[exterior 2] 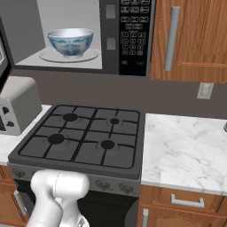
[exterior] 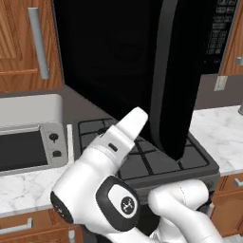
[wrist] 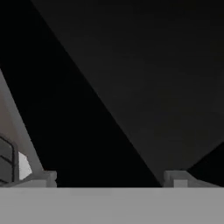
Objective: Pick the lemon wedge from the sink and place it in the bowl. Then pick the bowl and place it in the microwave. Then close the microwave door and press the start button.
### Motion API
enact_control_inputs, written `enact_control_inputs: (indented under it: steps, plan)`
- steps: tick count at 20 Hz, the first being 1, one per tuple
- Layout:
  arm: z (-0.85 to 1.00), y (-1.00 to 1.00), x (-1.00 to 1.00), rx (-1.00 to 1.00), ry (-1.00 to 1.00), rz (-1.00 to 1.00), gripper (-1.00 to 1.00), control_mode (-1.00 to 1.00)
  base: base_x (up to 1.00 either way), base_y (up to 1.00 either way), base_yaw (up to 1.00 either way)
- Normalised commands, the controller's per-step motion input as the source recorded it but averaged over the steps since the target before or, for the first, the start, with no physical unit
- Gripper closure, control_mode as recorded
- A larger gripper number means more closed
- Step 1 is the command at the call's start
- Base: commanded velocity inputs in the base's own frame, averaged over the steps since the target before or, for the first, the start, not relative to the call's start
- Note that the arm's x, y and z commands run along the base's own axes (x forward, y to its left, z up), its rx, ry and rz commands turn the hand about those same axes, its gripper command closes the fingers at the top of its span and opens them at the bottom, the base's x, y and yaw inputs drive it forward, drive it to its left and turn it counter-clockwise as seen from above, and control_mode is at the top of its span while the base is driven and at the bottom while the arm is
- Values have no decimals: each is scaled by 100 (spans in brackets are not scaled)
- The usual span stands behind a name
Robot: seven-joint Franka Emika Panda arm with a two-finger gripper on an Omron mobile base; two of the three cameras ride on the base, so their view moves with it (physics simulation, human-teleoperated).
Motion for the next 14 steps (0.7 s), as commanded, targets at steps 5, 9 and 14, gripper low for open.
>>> enact_control_inputs:
  steps: [5, 9, 14]
  plan:
    - [65, -83, 0, 15, -5, 0, -100, -100, 0, 0, 0]
    - [67, -74, 0, 15, -2, 0, -100, -100, 0, 0, 0]
    - [64, -62, 4, 13, 0, 0, -100, -100, 0, 0, 0]
